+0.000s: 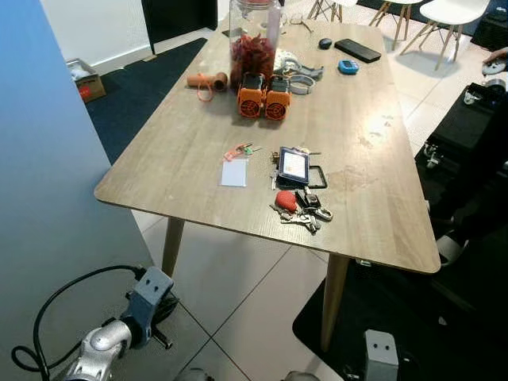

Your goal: Hang keys on a hook

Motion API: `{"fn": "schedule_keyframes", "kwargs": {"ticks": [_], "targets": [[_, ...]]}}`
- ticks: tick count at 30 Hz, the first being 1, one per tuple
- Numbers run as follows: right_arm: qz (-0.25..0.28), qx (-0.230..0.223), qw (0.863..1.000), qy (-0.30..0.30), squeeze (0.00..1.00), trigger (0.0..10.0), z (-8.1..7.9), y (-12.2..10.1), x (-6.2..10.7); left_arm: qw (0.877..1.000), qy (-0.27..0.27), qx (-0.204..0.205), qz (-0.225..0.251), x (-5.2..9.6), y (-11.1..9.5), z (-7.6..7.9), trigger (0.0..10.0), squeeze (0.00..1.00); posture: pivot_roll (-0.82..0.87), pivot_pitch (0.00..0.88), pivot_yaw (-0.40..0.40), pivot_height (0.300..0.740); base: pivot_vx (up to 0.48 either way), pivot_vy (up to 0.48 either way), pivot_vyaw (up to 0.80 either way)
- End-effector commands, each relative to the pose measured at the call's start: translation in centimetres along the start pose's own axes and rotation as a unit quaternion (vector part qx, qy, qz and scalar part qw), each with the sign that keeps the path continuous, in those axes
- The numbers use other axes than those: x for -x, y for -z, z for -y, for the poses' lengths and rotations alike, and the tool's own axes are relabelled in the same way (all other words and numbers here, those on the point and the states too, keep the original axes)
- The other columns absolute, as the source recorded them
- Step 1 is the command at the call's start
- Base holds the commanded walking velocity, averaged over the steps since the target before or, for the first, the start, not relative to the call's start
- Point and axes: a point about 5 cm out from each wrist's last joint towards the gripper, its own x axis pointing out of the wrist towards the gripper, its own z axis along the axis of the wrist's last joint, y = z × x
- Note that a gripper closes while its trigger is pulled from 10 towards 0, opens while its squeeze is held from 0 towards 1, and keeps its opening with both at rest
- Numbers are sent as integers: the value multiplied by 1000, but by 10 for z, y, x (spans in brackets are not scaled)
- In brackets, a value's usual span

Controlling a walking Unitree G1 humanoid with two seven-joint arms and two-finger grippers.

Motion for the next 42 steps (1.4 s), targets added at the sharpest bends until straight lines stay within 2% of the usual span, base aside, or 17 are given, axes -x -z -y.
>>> {"fn": "schedule_keyframes", "kwargs": {"ticks": [1,5,8,11,13,18,19,21,23,27,29,30,33,36,39,41,42], "targets": [[-31,24,997,63,0,10000,26,15,7,999,-29,-4,-17,-1,9,6,10000,0,57,82,-3,740,0,0,0],[-38,-1,987,153,0,10000,61,24,16,998,-55,4,-22,0,12,4,10000,0,56,83,1,740,0,0,0],[46,-109,946,301,0,10000,132,11,39,998,-63,9,-21,0,15,6,10000,0,54,86,8,740,0,0,0],[89,-140,929,332,0,10000,150,1,45,998,-67,7,-20,-1,16,7,10000,0,54,89,12,740,0,0,0],[176,-185,887,385,0,10000,190,-31,60,997,-72,9,-19,-2,17,8,10000,0,47,92,20,740,0,0,0],[262,-197,849,414,0,10000,221,-72,74,997,-68,9,-19,-4,16,10,10000,0,44,94,24,740,0,0,0],[317,-198,831,412,0,10000,236,-107,81,998,-65,7,-21,-7,15,11,10000,0,42,95,25,740,0,0,0],[317,-198,831,412,0,10000,236,-107,81,998,-65,7,-21,-7,15,11,10000,0,42,95,25,740,0,0,0],[409,-204,804,380,0,10000,250,-173,94,998,-54,0,-25,-9,14,13,10000,0,44,95,22,740,0,0,0],[467,-198,802,315,0,10000,242,-225,97,998,-50,0,-31,-9,17,14,10000,0,47,95,17,740,0,0,0],[489,-166,830,211,0,10000,210,-274,88,998,-49,5,-39,-6,22,15,10000,0,51,94,12,740,0,0,0],[489,-166,830,211,0,10000,210,-274,88,998,-49,5,-39,-6,22,15,10000,0,51,94,12,740,0,0,0],[502,-124,853,74,0,10000,156,-318,78,998,-49,9,-45,-5,26,16,10000,0,54,93,8,740,0,0,0],[503,-109,857,25,0,10000,135,-329,75,998,-49,9,-47,-5,26,16,10000,0,56,93,7,740,0,0,0],[473,-45,866,-155,0,10000,49,-344,67,997,-50,12,-56,-5,29,17,10000,0,56,92,8,740,0,0,0],[473,-45,866,-155,0,10000,49,-344,67,997,-50,12,-56,-5,29,17,10000,0,56,92,8,740,0,0,0],[463,-22,864,-198,0,10000,28,-344,66,997,-50,12,-58,-5,29,17,10000,0,58,92,7,740,0,0,0]]}}
